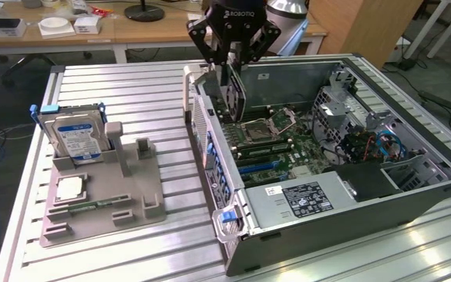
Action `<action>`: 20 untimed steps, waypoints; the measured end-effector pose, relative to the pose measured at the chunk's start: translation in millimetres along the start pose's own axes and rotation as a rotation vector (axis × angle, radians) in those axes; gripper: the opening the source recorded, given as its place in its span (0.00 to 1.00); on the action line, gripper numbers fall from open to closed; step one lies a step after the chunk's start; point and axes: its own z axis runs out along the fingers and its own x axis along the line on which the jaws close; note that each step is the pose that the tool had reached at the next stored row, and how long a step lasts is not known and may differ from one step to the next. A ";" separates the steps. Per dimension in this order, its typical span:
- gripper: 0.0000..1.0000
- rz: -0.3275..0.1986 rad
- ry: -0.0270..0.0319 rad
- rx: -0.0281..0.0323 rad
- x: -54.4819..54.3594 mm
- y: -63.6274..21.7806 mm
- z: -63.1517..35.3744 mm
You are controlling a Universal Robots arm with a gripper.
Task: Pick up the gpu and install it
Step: 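Pick up the gpu and move the gpu toward the slot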
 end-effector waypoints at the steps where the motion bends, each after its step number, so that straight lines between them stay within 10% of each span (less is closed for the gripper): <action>1: 0.27 0.000 0.0000 0.0000 -1.9 0.1 0.1; 20: 0.27 0.000 -0.0001 -0.0001 -37.4 2.0 1.0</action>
